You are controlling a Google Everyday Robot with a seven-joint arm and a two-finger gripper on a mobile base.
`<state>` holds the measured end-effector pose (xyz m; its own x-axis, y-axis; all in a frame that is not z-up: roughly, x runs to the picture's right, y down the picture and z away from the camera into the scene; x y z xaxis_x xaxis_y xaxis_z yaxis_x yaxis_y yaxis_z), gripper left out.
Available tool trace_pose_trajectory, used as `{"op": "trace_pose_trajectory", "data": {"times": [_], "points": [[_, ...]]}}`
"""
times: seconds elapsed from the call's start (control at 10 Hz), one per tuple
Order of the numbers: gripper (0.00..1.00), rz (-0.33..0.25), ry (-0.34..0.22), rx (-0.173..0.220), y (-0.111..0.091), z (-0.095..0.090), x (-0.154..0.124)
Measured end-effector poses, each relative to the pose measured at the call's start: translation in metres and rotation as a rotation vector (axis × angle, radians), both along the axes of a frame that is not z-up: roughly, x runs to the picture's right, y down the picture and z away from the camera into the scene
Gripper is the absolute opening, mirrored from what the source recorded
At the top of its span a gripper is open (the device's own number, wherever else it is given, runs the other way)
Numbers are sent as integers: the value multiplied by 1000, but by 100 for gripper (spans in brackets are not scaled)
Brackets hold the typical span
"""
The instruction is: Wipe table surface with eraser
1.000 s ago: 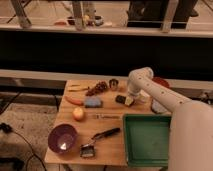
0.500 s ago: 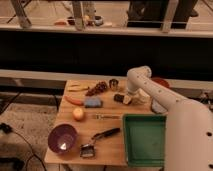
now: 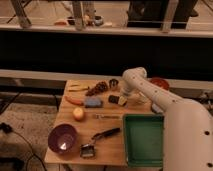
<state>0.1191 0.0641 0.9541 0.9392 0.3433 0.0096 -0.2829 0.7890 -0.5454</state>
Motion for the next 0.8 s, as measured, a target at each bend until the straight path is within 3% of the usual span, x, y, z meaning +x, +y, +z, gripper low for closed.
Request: {"op": "trace_pose_trajectory", "data": {"times": [0.4, 0.8], "points": [[0, 20, 11, -4, 15, -22, 5], [0, -19, 1, 7, 11, -18, 2]]}}
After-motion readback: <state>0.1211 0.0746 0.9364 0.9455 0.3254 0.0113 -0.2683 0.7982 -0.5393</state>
